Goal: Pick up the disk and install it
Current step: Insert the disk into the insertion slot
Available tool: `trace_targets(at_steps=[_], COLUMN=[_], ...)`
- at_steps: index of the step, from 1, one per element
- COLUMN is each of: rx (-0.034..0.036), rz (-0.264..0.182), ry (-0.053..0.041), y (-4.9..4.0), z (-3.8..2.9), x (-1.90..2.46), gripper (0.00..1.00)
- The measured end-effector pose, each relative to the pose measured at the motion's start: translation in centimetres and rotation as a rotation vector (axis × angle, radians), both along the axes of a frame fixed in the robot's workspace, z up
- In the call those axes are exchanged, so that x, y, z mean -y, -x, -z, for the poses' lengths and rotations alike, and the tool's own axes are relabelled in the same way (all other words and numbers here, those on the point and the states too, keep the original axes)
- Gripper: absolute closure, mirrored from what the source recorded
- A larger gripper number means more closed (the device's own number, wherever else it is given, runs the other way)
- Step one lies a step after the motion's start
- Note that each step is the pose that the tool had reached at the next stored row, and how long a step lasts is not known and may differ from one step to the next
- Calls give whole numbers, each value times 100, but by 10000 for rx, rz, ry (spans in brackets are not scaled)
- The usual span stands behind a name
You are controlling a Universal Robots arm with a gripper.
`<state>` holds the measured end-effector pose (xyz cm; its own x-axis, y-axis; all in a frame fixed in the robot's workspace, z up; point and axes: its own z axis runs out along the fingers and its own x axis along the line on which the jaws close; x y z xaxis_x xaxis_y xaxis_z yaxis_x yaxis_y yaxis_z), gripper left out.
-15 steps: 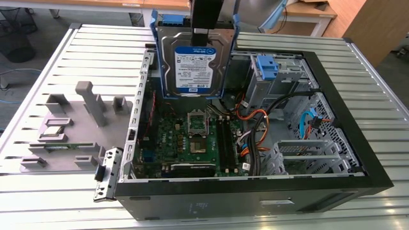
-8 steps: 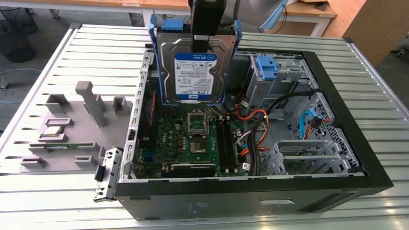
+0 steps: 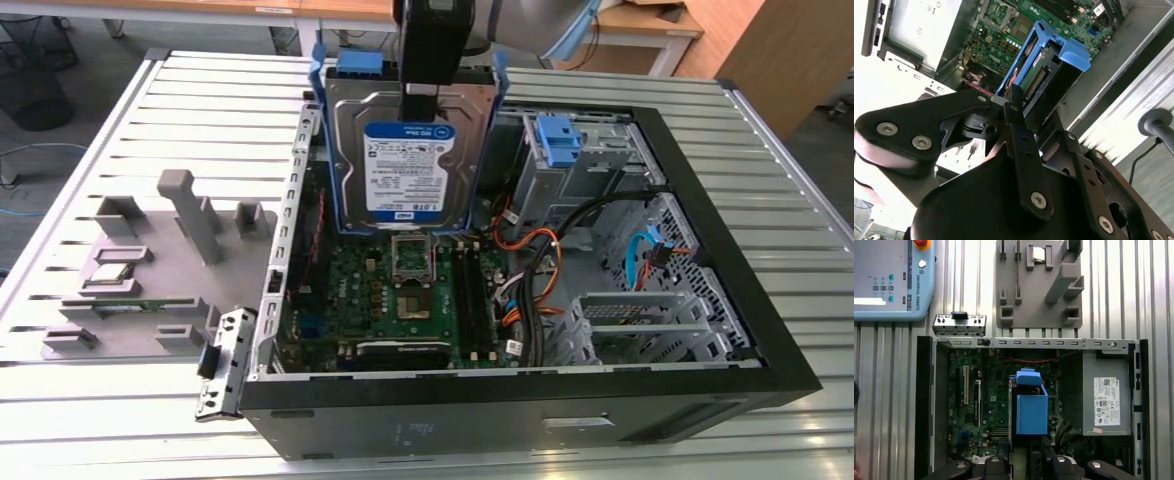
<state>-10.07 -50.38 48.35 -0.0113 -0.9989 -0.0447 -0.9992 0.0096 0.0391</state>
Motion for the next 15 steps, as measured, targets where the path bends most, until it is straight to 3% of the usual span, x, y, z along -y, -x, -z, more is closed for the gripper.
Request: trace_targets(at_steps=[3, 9, 15], rx=[-1, -1, -2], rz=[41, 117, 190], ry=[174, 193, 195], y=[-1, -19, -157], z=[1, 7, 10], x=[2, 2, 2], gripper=[65, 65, 65])
